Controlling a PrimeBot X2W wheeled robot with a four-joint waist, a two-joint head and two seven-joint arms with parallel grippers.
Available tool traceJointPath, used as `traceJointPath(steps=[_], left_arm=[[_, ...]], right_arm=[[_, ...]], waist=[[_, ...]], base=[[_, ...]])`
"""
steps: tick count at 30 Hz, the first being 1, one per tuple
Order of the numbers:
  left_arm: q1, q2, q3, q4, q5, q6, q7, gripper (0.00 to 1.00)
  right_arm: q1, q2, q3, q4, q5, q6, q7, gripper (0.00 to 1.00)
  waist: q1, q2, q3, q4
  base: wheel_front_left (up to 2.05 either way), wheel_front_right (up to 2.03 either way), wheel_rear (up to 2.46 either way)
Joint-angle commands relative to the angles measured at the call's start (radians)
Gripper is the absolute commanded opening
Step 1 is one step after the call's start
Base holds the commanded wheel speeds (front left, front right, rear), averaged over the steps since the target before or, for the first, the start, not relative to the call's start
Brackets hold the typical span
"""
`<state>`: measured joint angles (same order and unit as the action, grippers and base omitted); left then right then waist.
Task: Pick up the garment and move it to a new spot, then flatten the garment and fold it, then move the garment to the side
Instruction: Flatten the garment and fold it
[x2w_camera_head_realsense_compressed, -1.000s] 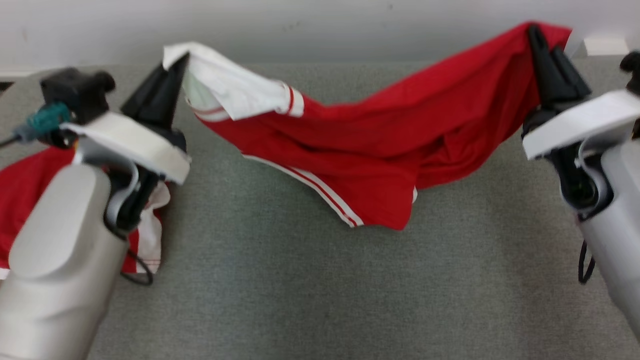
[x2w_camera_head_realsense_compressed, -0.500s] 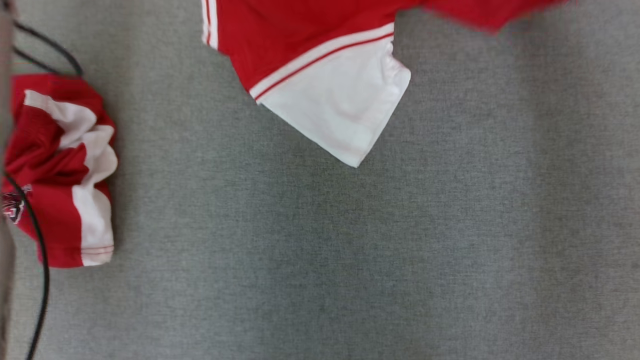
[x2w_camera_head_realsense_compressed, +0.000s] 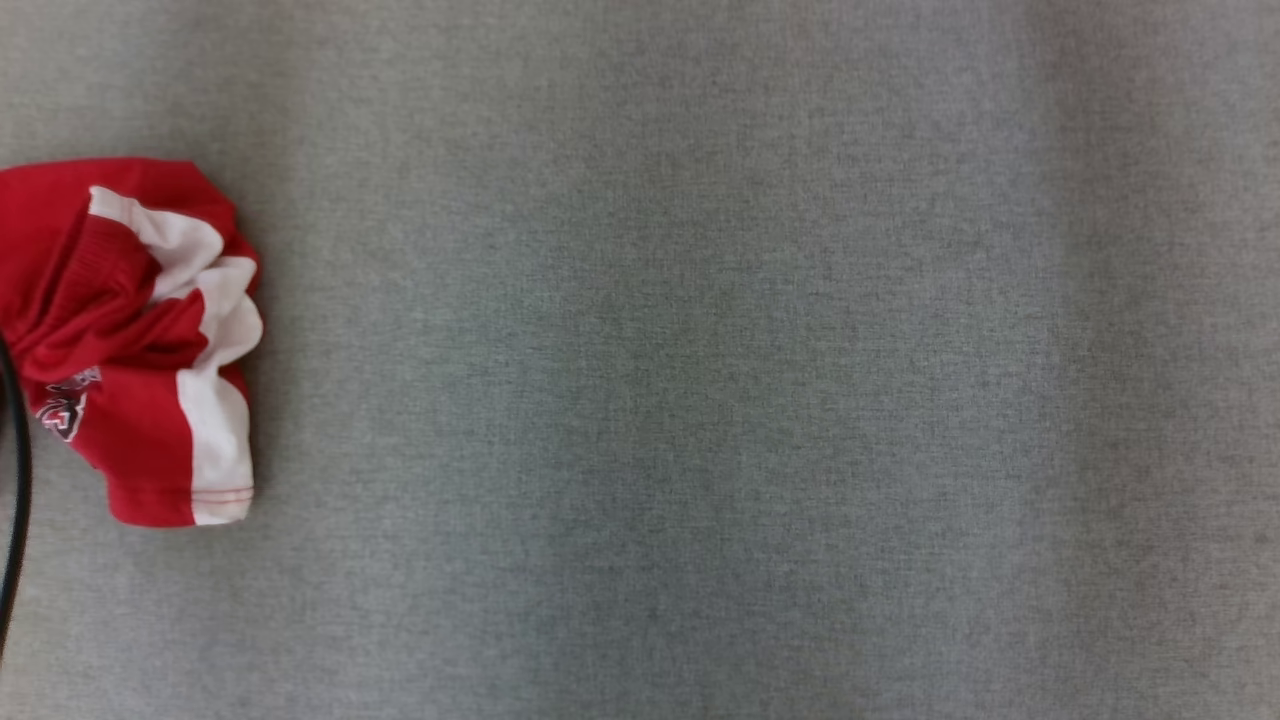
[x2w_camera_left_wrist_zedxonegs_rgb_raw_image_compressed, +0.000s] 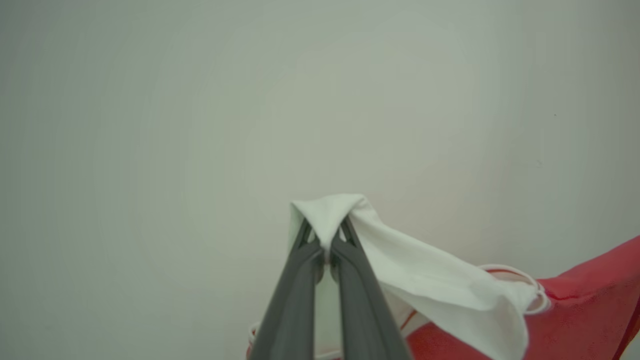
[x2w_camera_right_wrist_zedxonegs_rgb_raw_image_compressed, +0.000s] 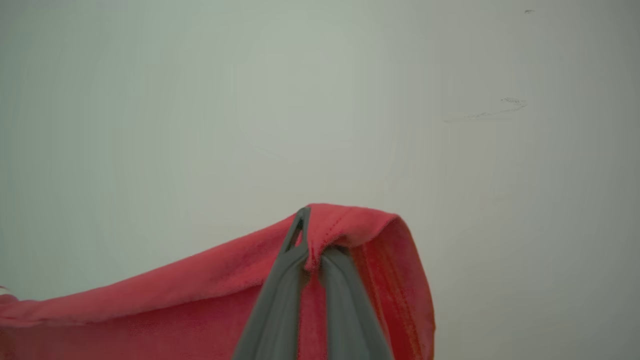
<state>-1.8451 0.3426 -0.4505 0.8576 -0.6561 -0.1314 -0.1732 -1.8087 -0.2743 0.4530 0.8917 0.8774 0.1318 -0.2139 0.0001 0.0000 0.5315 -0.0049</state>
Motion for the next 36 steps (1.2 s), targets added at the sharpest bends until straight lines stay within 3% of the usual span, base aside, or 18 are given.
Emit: traceJointPath(steps=[1, 9, 20, 26, 32, 36], left_arm=[[0.006, -0.005, -0.013, 0.010, -0.034, 0.002, 0.015, 0.00], [0.203, -0.005, -0.150, 0.018, -0.124, 0.002, 0.119, 0.00], [0.560, 0.098, -0.374, -0.120, -0.292, 0.002, 0.303, 0.00], [0.731, 0.173, -0.478, -0.257, -0.406, 0.002, 0.530, 0.00], [0.881, 0.300, -0.586, -0.478, -0.510, 0.005, 0.820, 0.00], [0.960, 0.385, -0.617, -0.653, -0.593, 0.045, 0.960, 0.00]], right_arm=[[0.010, -0.004, 0.020, 0.008, 0.008, -0.002, 0.009, 0.00], [0.239, -0.006, 0.132, 0.003, 0.054, -0.003, 0.062, 0.00], [0.604, -0.075, 0.312, -0.122, 0.200, -0.003, 0.180, 0.00], [0.788, -0.147, 0.431, -0.215, 0.296, -0.002, 0.292, 0.00], [0.948, -0.233, 0.533, -0.318, 0.382, -0.003, 0.413, 0.00], [1.028, -0.304, 0.595, -0.416, 0.434, -0.002, 0.522, 0.00]], waist=[[-0.0001, 0.0000, -0.021, 0.006], [-0.0001, 0.0000, -0.085, 0.011], [-0.0001, 0.0000, -0.268, 0.002], [-0.0001, 0.0000, -0.392, 0.009], [-0.0001, 0.0000, -0.509, 0.013], [-0.0001, 0.0000, -0.551, 0.012]], base=[[0.00, 0.00, 0.00], [0.00, 0.00, 0.00], [0.00, 0.00, 0.00], [0.00, 0.00, 0.00], [0.00, 0.00, 0.00], [0.00, 0.00, 0.00]])
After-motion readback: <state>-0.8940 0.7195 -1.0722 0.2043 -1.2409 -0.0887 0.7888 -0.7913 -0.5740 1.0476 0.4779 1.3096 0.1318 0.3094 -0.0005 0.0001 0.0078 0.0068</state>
